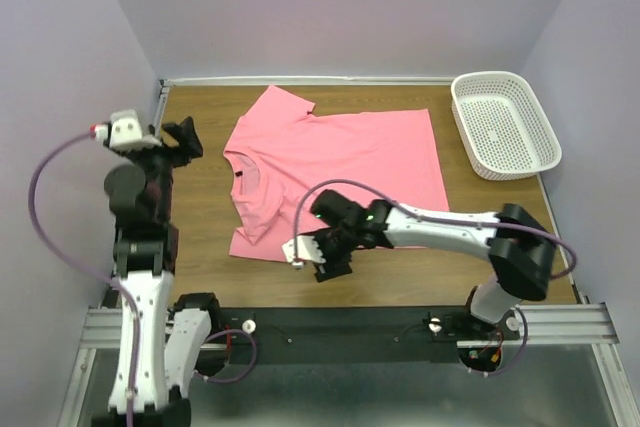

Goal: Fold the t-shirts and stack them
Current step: Flatten the tshirt out

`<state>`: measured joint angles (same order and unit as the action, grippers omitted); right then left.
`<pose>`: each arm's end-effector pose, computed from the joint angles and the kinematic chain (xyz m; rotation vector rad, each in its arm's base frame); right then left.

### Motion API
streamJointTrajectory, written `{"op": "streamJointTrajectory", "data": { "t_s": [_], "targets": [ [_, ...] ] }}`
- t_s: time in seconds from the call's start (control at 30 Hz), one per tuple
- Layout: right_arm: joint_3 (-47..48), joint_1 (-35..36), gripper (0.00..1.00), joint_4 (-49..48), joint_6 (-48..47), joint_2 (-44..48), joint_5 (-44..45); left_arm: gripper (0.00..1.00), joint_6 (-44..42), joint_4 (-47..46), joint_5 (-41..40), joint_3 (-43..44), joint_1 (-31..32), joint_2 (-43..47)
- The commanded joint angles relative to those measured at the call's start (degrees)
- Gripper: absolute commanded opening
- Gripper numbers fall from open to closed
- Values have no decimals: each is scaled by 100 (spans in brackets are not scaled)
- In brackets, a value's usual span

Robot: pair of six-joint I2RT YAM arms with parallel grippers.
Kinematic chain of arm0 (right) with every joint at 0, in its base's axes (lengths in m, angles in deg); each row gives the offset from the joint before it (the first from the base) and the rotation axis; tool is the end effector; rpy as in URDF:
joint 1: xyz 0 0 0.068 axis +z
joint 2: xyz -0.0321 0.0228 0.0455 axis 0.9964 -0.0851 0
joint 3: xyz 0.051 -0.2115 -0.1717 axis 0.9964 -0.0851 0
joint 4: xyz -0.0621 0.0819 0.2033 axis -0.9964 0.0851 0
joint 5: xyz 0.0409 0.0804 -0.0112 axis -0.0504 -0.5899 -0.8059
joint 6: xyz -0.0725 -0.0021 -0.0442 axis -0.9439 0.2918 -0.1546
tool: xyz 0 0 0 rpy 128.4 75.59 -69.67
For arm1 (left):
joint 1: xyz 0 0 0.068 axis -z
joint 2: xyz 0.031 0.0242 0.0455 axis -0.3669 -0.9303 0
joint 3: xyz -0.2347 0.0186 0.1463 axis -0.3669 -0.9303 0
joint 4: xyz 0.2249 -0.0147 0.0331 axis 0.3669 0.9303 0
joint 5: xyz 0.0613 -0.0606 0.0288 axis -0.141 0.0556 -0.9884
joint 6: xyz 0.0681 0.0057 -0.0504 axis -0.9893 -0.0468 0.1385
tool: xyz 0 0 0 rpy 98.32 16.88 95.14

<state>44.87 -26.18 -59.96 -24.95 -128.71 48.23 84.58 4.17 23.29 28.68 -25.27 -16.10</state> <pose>0.1237 0.2703 0.2057 -2.1870 1.3917 0.6703 0.1946 0.0136 0.3947 -0.2691 1.5550 -0.1470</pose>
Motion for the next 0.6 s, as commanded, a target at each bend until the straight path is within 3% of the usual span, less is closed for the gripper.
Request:
{"op": "streamJointTrajectory", "data": {
  "t_s": [0.0,0.1,0.2,0.37,0.57],
  "targets": [
    [985,854,70,-829,686,-1043,1148,86,-166,-484,-528,-1258,-12,1236],
    [1891,1163,70,-882,1223,-1975,1703,91,-167,-327,-967,-1682,14,2255],
    [2525,1225,69,-891,1515,-2653,1960,91,-114,-360,-986,-1734,32,2704],
    [2895,1225,67,-882,1647,-3119,2145,91,-123,-352,-933,-1708,32,2856],
    [2966,1225,50,-873,1841,-3445,2162,91,-88,-352,-845,-1682,32,2987]
  ]
}}
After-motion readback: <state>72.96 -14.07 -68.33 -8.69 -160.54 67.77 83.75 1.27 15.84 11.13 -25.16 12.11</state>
